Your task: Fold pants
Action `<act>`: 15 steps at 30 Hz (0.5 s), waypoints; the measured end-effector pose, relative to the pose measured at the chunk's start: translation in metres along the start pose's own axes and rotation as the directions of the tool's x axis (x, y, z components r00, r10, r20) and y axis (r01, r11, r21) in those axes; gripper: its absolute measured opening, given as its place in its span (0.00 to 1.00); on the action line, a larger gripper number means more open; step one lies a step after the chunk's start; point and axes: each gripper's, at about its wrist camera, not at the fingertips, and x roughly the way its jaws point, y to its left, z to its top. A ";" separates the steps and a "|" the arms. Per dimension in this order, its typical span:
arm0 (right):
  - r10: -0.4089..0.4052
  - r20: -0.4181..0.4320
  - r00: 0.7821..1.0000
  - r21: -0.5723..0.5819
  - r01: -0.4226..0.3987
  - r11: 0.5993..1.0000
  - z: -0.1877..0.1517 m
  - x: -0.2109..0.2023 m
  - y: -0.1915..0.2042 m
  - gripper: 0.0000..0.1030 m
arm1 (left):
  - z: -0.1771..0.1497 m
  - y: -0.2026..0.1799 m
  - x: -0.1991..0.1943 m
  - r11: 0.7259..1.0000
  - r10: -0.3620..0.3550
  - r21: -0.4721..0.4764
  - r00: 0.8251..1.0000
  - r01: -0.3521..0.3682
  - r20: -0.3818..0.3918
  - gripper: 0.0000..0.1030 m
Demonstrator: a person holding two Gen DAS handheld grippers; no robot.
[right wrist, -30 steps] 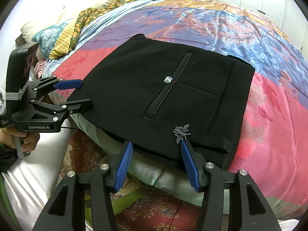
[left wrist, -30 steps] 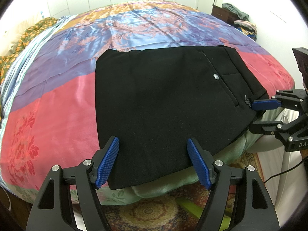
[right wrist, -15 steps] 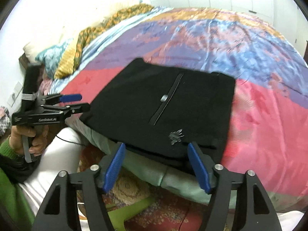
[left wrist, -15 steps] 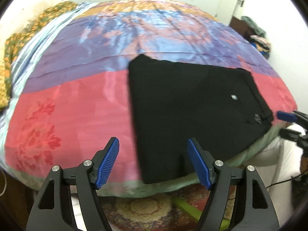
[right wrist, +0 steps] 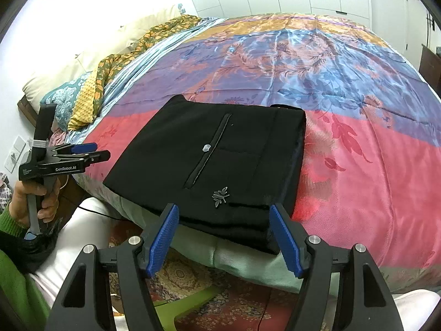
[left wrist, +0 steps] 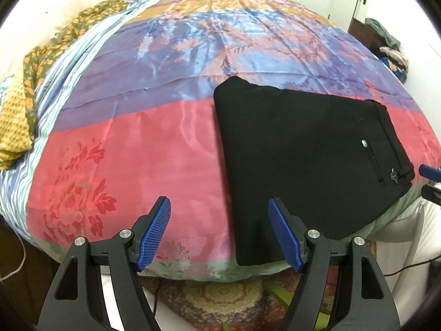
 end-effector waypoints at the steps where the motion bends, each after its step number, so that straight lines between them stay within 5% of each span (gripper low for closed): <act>1: 0.001 -0.003 1.000 0.000 -0.001 1.000 -0.001 0.001 0.000 0.66 | 0.000 0.001 0.000 1.000 0.000 -0.001 1.000 0.000 -0.001 0.73; 9: 0.022 -0.003 1.000 0.014 -0.022 1.000 0.002 0.000 -0.009 0.67 | 0.001 0.009 0.004 1.000 -0.012 -0.014 1.000 0.012 -0.016 0.77; 12: 0.049 0.024 0.999 0.076 -0.050 0.996 0.013 -0.003 -0.034 0.78 | 0.006 0.029 0.014 0.994 -0.078 -0.076 0.996 0.076 -0.036 0.82; 15: 0.163 0.011 0.987 0.226 -0.162 0.961 0.025 0.011 -0.075 0.81 | 0.012 0.051 0.035 0.956 -0.247 -0.178 0.967 0.233 -0.065 0.82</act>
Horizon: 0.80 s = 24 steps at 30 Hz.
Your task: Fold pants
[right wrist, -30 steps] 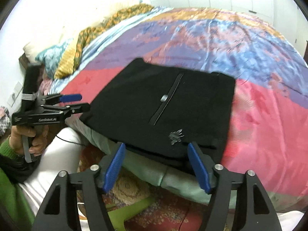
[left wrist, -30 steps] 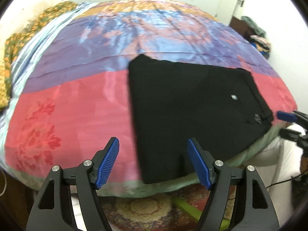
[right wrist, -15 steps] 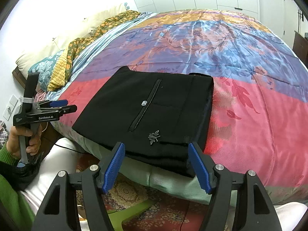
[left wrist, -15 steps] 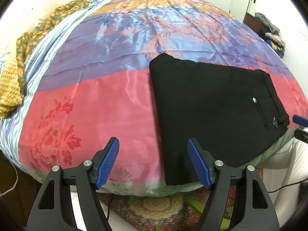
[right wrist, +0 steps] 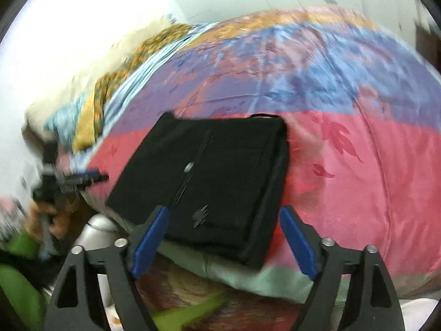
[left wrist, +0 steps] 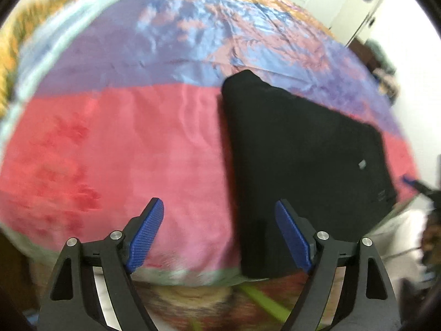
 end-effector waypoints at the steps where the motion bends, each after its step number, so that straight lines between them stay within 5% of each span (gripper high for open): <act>1: 0.040 -0.020 0.999 0.037 -0.039 0.999 0.004 0.005 -0.010 0.81 | 0.004 0.006 0.007 0.998 -0.060 -0.026 0.998 0.060 -0.021 0.82; 8: 0.160 -0.248 0.955 0.148 -0.126 0.981 0.017 0.086 -0.044 0.81 | 0.020 -0.010 0.070 0.972 -0.235 -0.050 0.959 0.230 -0.156 0.89; 9: 0.186 -0.254 0.949 0.171 -0.146 0.975 0.017 0.094 -0.045 0.79 | 0.021 -0.015 0.072 0.967 -0.253 -0.054 0.954 0.247 -0.159 0.81; 10: 0.234 -0.253 0.939 0.189 -0.189 0.964 0.019 0.098 -0.044 0.72 | 0.022 -0.020 0.075 0.956 -0.293 -0.065 0.941 0.286 -0.172 0.45; 12: 0.267 -0.248 0.931 0.191 -0.223 0.956 0.024 0.098 -0.040 0.47 | 0.029 -0.027 0.070 0.962 -0.271 -0.064 0.948 0.264 -0.168 0.25; 17: 0.276 -0.216 0.937 0.093 -0.261 0.961 0.051 0.078 -0.011 0.36 | 0.067 -0.045 0.026 0.957 -0.287 0.018 0.956 0.288 -0.062 0.22; 24: 0.263 -0.072 0.962 -0.054 -0.267 0.962 0.166 0.079 0.009 0.36 | 0.167 -0.040 0.013 0.971 -0.238 0.066 0.964 0.231 0.119 0.23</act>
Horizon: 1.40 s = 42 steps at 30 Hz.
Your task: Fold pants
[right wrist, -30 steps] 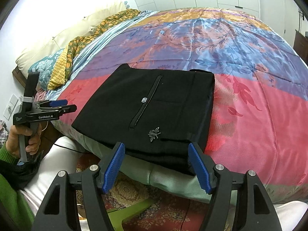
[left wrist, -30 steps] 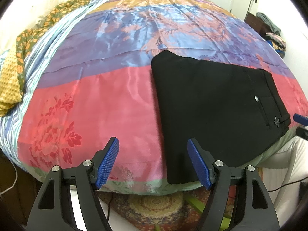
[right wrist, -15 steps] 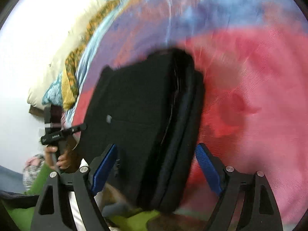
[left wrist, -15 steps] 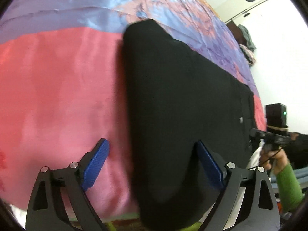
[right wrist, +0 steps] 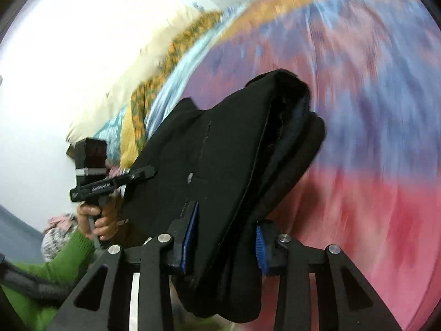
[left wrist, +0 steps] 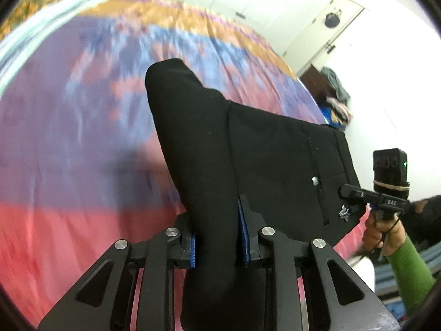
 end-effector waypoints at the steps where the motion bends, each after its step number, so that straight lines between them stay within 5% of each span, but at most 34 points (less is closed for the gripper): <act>1: -0.010 0.017 1.000 -0.006 0.010 1.000 0.016 0.005 -0.006 0.36 | 0.012 0.002 0.010 1.000 0.024 0.013 1.000 -0.024 0.015 0.25; 4: -0.041 0.018 0.999 0.049 0.040 0.998 0.037 0.025 -0.035 0.39 | 0.016 0.013 0.046 0.992 0.122 0.013 0.992 -0.122 -0.014 0.40; 7: -0.232 -0.044 0.972 0.104 0.235 0.966 0.031 0.043 -0.074 0.44 | -0.006 0.029 0.072 0.953 0.301 0.046 0.951 -0.298 -0.066 0.40; 9: -0.327 -0.039 0.944 0.153 0.329 0.932 0.014 0.027 -0.097 0.44 | -0.026 0.033 0.056 0.938 0.344 0.059 0.939 -0.342 -0.025 0.43; 12: -0.427 0.021 0.904 0.129 0.421 0.898 -0.015 -0.014 -0.092 0.48 | -0.053 0.028 0.019 0.923 0.379 0.044 0.922 -0.383 0.077 0.79; 13: -0.463 0.035 0.886 0.110 0.457 0.883 -0.023 -0.023 -0.086 0.53 | -0.060 0.025 0.008 0.910 0.407 0.038 0.905 -0.414 0.123 0.91; 15: -0.532 0.063 0.844 0.065 0.529 0.846 -0.041 -0.040 -0.060 0.96 | -0.075 0.013 -0.010 0.875 0.468 0.026 0.858 -0.483 0.212 0.96; 17: -0.570 0.099 0.816 0.028 0.570 0.821 -0.060 -0.048 -0.033 1.00 | -0.095 -0.003 -0.025 0.838 0.520 0.012 0.804 -0.546 0.289 0.98; 19: -0.607 0.105 0.788 -0.013 0.611 0.791 -0.080 -0.046 -0.003 1.00 | -0.109 -0.012 -0.031 0.822 0.548 -0.023 0.780 -0.569 0.303 0.99; 21: -0.646 0.124 0.753 -0.050 0.655 0.754 -0.097 -0.036 0.030 1.00 | -0.121 -0.019 -0.038 0.831 0.547 -0.055 0.795 -0.553 0.262 0.99; 25: -0.646 0.181 0.742 -0.075 0.665 0.743 -0.133 -0.021 0.082 1.00 | -0.139 -0.032 -0.046 0.860 0.509 -0.035 0.852 -0.509 0.125 0.99; 33: -0.703 0.230 0.673 -0.091 0.734 0.673 -0.153 -0.026 0.148 1.00 | -0.159 -0.071 -0.076 0.845 0.517 0.040 0.833 -0.534 0.197 0.99; 42: -0.713 0.233 0.661 -0.092 0.745 0.661 -0.159 -0.030 0.159 1.00 | -0.164 -0.078 -0.090 0.850 0.502 0.046 0.833 -0.525 0.233 0.99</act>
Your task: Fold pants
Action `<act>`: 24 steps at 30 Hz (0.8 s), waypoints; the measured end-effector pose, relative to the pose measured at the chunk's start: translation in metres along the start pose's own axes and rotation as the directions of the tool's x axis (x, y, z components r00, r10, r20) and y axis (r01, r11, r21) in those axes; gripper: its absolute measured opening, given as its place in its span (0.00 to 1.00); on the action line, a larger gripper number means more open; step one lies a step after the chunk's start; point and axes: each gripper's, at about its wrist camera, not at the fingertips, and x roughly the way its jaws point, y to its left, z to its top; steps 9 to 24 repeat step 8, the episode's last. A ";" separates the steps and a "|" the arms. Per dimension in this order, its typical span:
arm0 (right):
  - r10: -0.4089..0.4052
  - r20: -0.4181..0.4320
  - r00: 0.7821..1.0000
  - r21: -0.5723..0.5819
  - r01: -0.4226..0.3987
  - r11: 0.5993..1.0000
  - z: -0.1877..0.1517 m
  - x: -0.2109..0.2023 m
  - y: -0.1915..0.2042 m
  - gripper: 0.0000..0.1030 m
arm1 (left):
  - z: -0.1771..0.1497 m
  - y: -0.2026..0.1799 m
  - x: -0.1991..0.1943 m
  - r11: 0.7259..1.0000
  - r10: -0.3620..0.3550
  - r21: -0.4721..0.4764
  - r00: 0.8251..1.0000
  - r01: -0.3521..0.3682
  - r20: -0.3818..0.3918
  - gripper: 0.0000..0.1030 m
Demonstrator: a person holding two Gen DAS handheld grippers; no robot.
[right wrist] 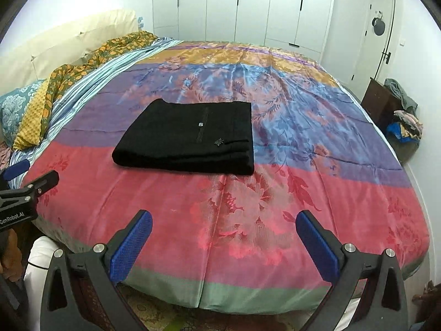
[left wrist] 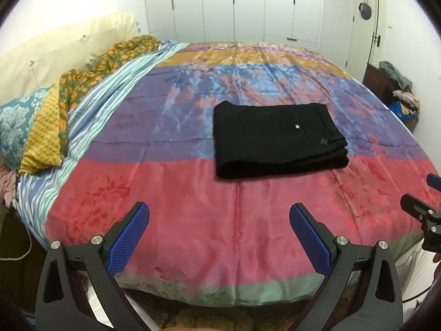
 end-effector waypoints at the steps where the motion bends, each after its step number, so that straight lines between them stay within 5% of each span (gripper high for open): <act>1: 0.000 -0.001 1.000 0.000 0.000 1.000 -0.001 0.000 0.000 1.00 | 0.000 0.002 0.000 1.000 -0.008 -0.007 1.000 0.008 -0.005 0.99; 24: -0.001 0.012 1.000 0.005 0.001 1.000 -0.003 -0.003 0.000 1.00 | -0.005 0.003 -0.011 0.999 -0.029 -0.032 0.999 0.029 0.020 0.99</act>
